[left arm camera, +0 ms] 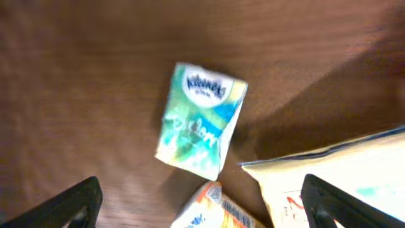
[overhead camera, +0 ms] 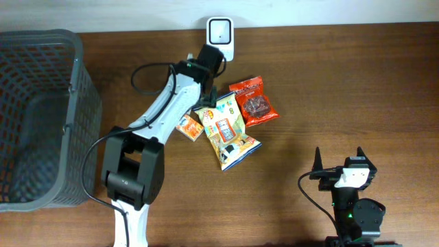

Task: Scan the item barcode

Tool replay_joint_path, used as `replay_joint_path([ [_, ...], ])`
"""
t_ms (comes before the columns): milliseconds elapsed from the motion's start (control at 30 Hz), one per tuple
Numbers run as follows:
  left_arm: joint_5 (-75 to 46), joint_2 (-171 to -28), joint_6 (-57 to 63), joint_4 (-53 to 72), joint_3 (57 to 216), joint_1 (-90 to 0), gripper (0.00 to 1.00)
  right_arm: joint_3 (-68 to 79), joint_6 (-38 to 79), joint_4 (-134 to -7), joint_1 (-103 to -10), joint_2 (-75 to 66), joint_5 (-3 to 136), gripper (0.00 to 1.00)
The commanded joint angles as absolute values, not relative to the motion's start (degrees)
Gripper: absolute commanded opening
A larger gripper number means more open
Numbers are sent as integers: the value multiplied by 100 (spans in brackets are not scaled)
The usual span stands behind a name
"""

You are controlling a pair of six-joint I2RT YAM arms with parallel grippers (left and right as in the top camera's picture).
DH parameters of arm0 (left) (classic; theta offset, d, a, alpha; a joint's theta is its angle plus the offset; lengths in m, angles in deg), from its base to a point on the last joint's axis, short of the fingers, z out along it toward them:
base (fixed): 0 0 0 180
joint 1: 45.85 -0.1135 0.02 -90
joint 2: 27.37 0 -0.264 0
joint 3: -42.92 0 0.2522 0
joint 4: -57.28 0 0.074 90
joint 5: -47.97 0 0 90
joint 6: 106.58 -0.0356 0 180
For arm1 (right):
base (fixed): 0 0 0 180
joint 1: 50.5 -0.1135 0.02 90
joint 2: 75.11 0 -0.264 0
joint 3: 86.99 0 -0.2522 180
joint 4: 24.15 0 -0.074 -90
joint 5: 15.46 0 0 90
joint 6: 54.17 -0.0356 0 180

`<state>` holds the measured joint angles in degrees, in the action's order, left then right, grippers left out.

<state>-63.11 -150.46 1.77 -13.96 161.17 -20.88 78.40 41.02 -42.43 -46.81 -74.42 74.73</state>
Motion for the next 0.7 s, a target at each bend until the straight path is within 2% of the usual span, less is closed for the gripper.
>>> replay_joint_path([
  [0, -6392, -14408, 46, -1951, 17017, -2088, 99, 7893, 4139, -4256, -4716, -7479, 7506, 98],
  [167, -6402, -13647, 20, -2589, 17616, -2088, 98, 7893, 4139, -4254, -4716, -7479, 7506, 99],
  [233, -6429, -13367, 18, -2794, 17616, -2110, 57, 7893, 4139, -4256, -4716, -7479, 7506, 98],
  [267, -6440, -13234, 15, -2943, 17616, -2136, 43, 7893, 4139, -4256, -4716, -7479, 7506, 99],
  [300, -6435, -13127, 20, -3098, 17616, -2164, 24, 7893, 4139, -4256, -4716, -7479, 7506, 98],
  [367, -6435, -12935, 24, -3566, 17616, -2236, 0, 7893, 4139, -4256, -4716, -7479, 7506, 99],
  [567, -6396, -12882, 442, -5319, 17483, -2507, 0, 7893, 4139, -4256, -4716, -7479, 7506, 98],
  [667, -6232, -12849, 509, -5321, 17356, -2649, 0, 7893, 4139, -4256, -4716, -7479, 7506, 99],
])
